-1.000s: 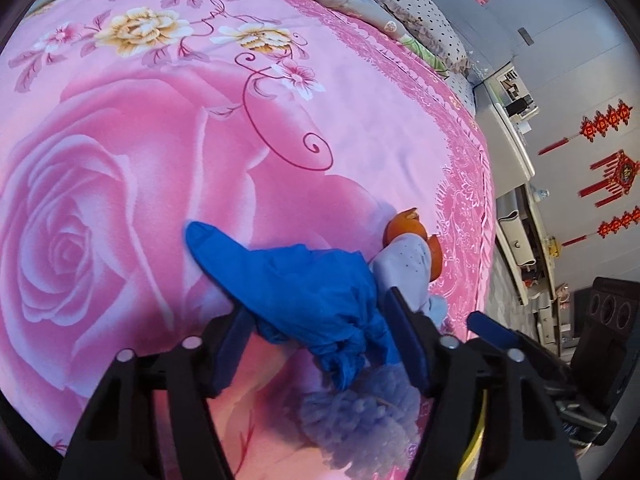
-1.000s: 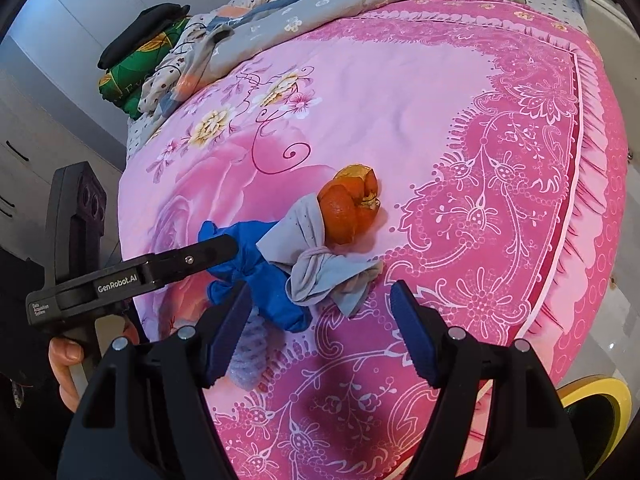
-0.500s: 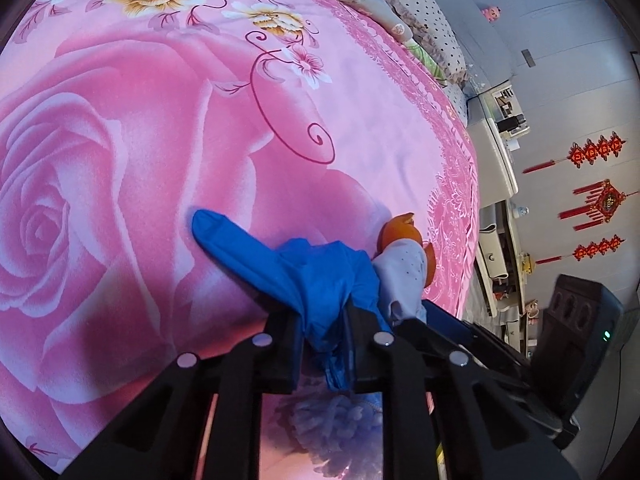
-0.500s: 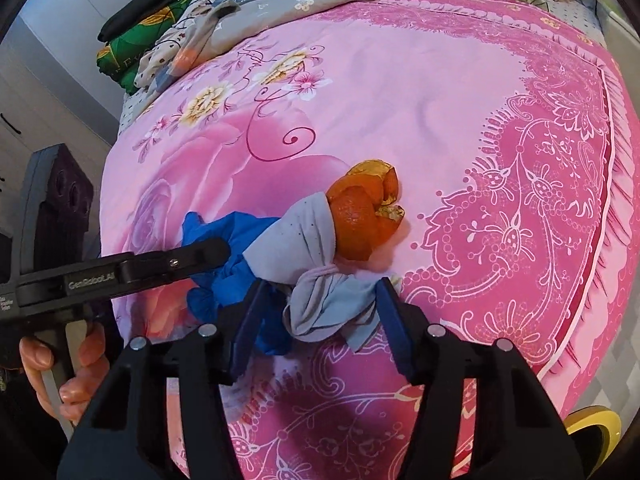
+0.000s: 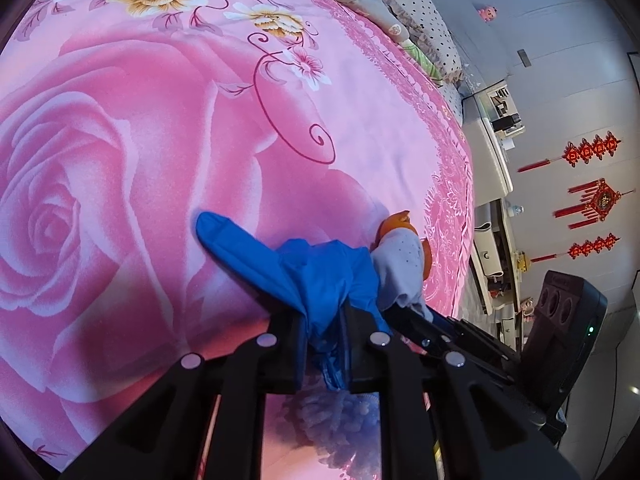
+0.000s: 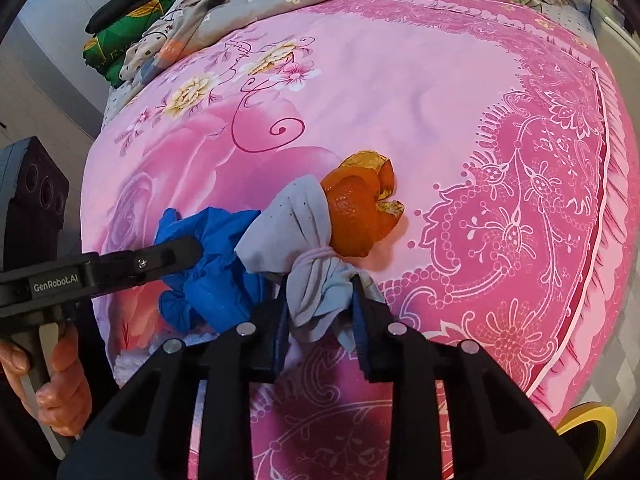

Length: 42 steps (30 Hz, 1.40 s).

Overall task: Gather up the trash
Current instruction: 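Grasp the blue glove with the left tool while the right tool grasps the grey cloth, then carry the blue glove and grey cloth over the bin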

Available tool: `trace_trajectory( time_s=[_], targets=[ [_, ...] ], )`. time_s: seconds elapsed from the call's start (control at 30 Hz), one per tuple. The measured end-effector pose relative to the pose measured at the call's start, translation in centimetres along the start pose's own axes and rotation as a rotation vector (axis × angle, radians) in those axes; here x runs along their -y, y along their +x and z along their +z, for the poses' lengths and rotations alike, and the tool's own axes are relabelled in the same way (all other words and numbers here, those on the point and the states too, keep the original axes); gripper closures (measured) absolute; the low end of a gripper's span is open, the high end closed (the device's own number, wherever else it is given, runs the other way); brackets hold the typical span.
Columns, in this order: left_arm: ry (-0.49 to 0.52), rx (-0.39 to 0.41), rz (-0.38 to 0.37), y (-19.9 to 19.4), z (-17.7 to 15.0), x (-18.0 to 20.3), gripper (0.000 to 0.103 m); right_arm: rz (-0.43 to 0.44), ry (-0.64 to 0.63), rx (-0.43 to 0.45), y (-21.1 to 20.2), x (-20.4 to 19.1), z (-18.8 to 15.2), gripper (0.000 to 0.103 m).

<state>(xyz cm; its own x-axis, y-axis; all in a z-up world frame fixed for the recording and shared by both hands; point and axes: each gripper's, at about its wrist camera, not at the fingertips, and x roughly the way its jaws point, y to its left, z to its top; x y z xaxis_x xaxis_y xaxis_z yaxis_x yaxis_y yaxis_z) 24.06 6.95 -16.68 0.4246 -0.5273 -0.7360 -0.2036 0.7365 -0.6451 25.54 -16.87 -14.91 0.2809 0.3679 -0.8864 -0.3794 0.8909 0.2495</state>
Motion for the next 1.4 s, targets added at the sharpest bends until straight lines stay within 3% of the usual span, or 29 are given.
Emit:
trace_trajectory(
  time_s=[0.43,0.8,1.4],
  targets=[
    [0.036,0.06,-0.012,-3.6,0.3,0.4,0.092,0.031,0.02,0.079,-5.2,-0.9,-0.7,0.079],
    [0.093,0.091,-0.001,-6.6,-0.7,2.0,0.092,-0.004,0.059,0.123,-9.7,0.0,-3.3,0.079],
    [0.27,0.069,-0.068,-8.9,-5.9,11.0,0.092,-0.062,0.156,0.245,-18.2,4.3,-9.1,0.079]
  ],
)
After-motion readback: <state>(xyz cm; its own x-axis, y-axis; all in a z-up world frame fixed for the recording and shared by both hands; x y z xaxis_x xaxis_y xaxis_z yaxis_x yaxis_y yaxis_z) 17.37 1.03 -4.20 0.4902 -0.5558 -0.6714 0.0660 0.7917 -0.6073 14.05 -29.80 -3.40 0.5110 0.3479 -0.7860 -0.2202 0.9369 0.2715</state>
